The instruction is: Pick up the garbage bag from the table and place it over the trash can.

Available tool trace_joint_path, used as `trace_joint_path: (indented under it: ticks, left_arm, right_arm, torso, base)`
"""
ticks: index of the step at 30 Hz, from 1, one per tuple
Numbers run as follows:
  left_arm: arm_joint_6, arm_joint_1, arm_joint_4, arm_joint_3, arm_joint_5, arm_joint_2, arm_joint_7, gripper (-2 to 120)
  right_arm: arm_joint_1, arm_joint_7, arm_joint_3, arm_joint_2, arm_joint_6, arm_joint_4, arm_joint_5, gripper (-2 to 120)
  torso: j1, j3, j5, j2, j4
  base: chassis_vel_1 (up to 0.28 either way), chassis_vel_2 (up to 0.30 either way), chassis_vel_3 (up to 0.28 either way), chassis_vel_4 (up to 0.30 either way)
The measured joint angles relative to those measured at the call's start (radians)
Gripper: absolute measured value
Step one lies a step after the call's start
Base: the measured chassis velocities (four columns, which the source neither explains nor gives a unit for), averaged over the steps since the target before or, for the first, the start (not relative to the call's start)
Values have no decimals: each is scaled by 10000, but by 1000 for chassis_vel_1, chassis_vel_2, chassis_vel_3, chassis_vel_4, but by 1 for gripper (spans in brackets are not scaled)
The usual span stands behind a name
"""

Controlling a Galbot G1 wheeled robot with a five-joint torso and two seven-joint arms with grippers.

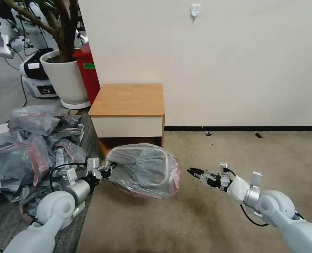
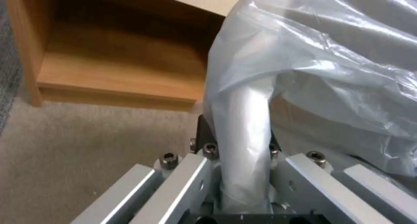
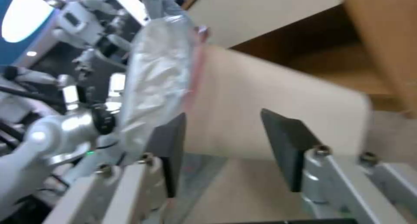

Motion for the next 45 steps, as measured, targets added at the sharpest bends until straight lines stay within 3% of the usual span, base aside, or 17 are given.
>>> trace_joint_path:
  ticks: [3, 6, 11, 15, 23, 27, 36, 45]
  left_arm:
    - [-3, 23, -57, 6, 0, 0, 5, 2]
    - [-22, 118, -133, -2, 0, 46, 11, 2]
    - [-52, 201, -264, -31, -1, 88, 22, 2]
    - [-55, 209, -276, -10, 14, 74, 23, 2]
    - [-57, 249, -368, 72, 50, 47, 25, 2]
    - [-58, 298, -444, 70, 50, 77, 27, 2]
    - [-63, 323, -471, 71, 50, 128, 27, 2]
    - [-69, 384, -519, 78, 90, 146, 22, 2]
  right_arm:
    - [102, -10, -184, 81, -5, 83, 6, 59]
    - [296, 76, -493, 160, -31, 122, -40, 75]
    - [442, 163, -688, 178, -56, 36, -118, 92]
    - [504, 170, -774, 187, -72, 49, -140, 100]
    - [723, 147, -993, 199, -75, -46, -210, 98]
    - [797, 72, -1030, 179, -73, -149, -227, 91]
    - [967, -244, -1202, 134, -72, -214, -131, 60]
    - [1344, -777, -1592, -34, -102, -454, -91, 58]
  torso:
    - [0, 0, 1, 0, 1]
    - [0, 0, 0, 0, 1]
    - [0, -1, 0, 0, 1]
    - [0, 0, 0, 0, 1]
    - [0, 0, 0, 0, 1]
    - [0, -1, 0, 0, 1]
    - [0, 0, 0, 0, 1]
    - [0, 0, 0, 0, 1]
  base:
    - [0, 0, 0, 0]
    - [0, 0, 0, 0]
    - [0, 0, 0, 0]
    - [0, 0, 0, 0]
    - [0, 0, 0, 0]
    - [0, 0, 0, 0]
    - [0, 0, 0, 0]
    - [0, 0, 0, 0]
